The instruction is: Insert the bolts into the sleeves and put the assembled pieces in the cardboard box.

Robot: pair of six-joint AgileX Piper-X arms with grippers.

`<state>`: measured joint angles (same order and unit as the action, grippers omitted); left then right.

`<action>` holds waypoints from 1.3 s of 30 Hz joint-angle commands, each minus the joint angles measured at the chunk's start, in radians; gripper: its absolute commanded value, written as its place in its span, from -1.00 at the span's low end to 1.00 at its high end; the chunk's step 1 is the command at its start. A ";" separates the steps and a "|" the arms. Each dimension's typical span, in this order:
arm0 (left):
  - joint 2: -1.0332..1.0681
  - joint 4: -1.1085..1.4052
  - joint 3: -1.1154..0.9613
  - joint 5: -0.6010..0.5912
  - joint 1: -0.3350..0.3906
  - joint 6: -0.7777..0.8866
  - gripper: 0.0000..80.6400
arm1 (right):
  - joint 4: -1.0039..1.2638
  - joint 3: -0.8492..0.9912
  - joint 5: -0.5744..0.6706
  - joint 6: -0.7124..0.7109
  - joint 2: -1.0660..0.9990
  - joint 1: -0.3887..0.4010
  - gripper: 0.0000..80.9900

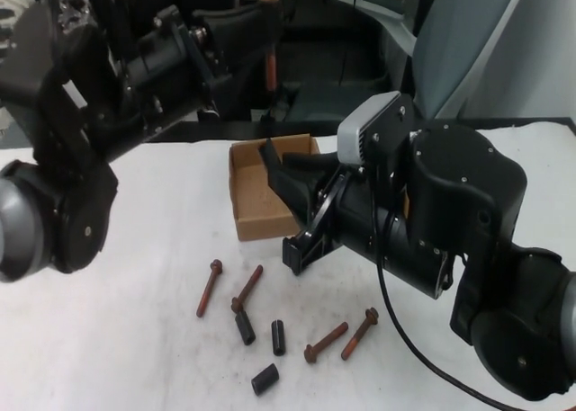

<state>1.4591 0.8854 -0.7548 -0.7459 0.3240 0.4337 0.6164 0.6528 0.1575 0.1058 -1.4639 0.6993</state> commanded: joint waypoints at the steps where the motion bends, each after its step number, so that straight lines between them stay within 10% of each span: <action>1: -0.004 -0.031 -0.013 -0.019 -0.044 -0.008 -0.99 | 0.043 0.003 -0.002 -0.009 0.004 -0.004 -0.98; 39: -0.001 -0.065 -0.013 -0.033 -0.039 0.004 -0.99 | 0.025 0.051 0.085 0.016 0.004 -0.033 -0.98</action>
<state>1.4591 0.8081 -0.7574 -0.7841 0.2710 0.4400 0.6212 0.6933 0.2383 0.1184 -1.4639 0.6673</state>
